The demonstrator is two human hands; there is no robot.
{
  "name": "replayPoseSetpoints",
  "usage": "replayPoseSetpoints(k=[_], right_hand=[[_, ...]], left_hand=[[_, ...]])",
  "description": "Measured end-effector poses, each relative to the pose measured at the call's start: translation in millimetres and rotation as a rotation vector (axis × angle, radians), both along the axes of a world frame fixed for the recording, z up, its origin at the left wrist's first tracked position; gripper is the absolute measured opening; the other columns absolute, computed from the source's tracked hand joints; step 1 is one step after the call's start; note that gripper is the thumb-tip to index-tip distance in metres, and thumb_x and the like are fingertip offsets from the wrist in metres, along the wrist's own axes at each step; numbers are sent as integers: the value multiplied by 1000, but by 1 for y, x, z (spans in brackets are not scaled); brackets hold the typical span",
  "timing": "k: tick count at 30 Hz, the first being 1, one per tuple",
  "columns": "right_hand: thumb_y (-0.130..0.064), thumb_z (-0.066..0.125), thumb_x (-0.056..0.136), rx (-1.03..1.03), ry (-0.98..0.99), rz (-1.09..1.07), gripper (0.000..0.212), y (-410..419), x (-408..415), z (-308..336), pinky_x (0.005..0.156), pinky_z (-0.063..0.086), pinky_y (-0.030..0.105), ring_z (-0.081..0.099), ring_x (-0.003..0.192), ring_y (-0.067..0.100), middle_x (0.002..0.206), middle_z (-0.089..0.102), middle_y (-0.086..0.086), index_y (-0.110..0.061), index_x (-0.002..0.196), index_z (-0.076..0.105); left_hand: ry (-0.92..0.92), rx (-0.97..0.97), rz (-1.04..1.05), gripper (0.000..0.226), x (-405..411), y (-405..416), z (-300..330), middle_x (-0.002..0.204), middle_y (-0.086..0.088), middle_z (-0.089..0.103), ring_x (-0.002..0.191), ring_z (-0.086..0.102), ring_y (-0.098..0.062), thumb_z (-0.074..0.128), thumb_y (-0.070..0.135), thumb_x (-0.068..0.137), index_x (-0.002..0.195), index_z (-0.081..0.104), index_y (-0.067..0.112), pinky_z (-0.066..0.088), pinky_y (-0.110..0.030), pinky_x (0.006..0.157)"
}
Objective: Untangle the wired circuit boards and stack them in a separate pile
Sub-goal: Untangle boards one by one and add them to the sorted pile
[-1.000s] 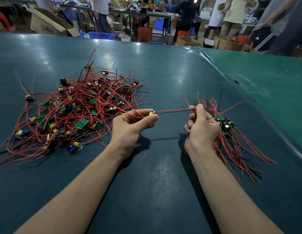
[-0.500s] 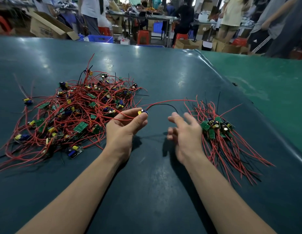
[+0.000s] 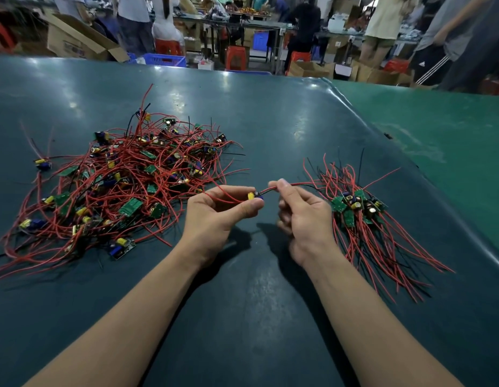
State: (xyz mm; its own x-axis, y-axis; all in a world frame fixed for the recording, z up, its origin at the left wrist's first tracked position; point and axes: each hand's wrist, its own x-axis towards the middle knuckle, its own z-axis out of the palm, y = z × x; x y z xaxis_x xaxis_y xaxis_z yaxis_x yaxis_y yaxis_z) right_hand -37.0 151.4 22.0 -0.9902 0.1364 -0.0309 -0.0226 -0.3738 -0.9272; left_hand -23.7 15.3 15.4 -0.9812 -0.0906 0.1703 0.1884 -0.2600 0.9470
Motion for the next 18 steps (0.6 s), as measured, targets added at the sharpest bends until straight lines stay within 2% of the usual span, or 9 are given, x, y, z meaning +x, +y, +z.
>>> replayPoseSetpoints(k=[3, 9, 15, 18], right_hand=[[-14, 64, 94, -43, 25, -130, 26, 7, -6, 2, 35, 23, 15, 31, 36, 4, 52, 48, -6, -14, 70, 75], [-13, 60, 97, -119, 54, -363, 25, 24, -13, 5, 35, 24, 15, 33, 36, 4, 48, 48, -8, -9, 74, 69], [-21, 60, 97, 55, 146, -515, 29, 25, -15, 2, 38, 27, 19, 35, 37, 9, 50, 49, -7, -14, 71, 70], [-23, 60, 96, 158, 116, -517, 31, 26, -18, -3, 41, 31, 24, 38, 39, 12, 49, 49, -8, -19, 67, 69]], left_hand=[[-13, 13, 4, 26, 0, -1, 0, 76, -5, 75, 68, 69, -14, 81, 9, 63, 87, 74, 6, 56, -22, 69], [-7, 39, 36, 26, 1, -3, 1, 78, -6, 75, 71, 69, -15, 82, 11, 62, 87, 75, 8, 57, -24, 74], [31, 20, 73, 27, 1, -2, 0, 81, -5, 76, 72, 69, -14, 81, 14, 63, 88, 75, 9, 59, -28, 78], [41, 28, 102, 27, 1, -1, 0, 79, -4, 76, 70, 68, -13, 81, 13, 64, 89, 75, 8, 59, -28, 77]])
